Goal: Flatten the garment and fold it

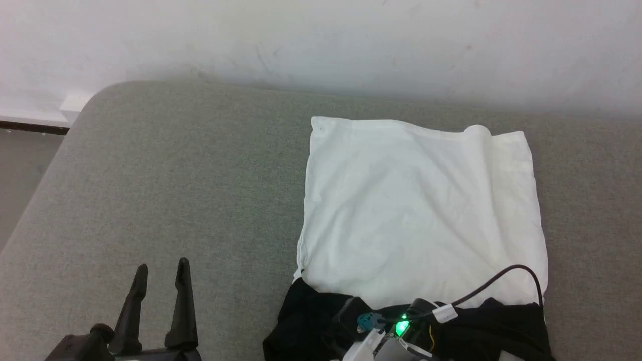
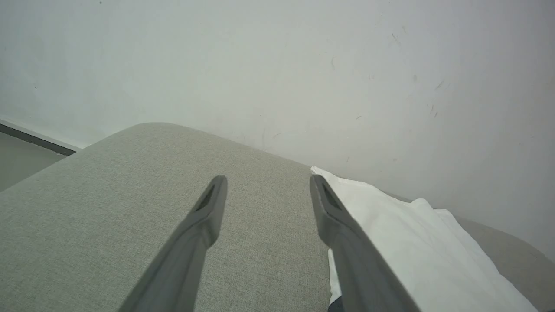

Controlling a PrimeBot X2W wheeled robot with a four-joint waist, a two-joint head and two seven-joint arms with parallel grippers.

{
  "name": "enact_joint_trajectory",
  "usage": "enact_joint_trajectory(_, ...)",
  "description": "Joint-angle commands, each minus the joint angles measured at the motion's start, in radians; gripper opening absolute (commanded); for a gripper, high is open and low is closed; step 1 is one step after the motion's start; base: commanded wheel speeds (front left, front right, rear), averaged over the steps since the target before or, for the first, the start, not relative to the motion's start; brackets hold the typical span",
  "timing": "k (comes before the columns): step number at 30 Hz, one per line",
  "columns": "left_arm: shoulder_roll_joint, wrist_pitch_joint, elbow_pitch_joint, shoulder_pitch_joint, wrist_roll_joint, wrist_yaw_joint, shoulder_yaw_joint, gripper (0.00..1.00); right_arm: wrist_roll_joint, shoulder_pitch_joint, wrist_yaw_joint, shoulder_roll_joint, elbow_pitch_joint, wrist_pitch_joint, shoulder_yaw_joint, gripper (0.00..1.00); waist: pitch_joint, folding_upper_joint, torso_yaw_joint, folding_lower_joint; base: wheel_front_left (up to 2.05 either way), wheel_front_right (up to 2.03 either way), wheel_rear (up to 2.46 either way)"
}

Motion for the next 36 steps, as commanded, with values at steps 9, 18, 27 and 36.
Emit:
enact_joint_trajectory(9,0.006,0.006,-0.011,0.013,-0.005,0.0,0.0,1.0,0.133,-0.006,-0.001,-0.007,-0.139,0.033,-0.131,1.0,-0.042,0.0,-0.041,-0.0001,0.0,0.0,0.0)
enact_joint_trajectory(18,0.014,0.008,-0.038,0.025,-0.003,0.001,-0.003,1.0,0.037,0.215,-0.001,-0.063,-0.586,0.054,-0.605,1.0,-0.05,0.0,-0.127,-0.0001,0.0,0.0,0.0)
enact_joint_trajectory(27,0.039,-0.001,-0.021,0.027,0.049,0.012,-0.011,1.0,-0.108,0.393,-0.001,0.013,-0.779,-0.128,-0.902,1.0,-0.041,0.0,-0.202,-0.0001,0.0,0.0,0.0)
enact_joint_trajectory(36,0.049,-0.013,0.004,0.038,0.095,0.025,-0.028,1.0,-0.038,0.491,-0.001,0.015,-0.746,-0.222,-0.957,1.0,-0.032,0.0,-0.23,-0.0001,0.0,0.0,0.0)
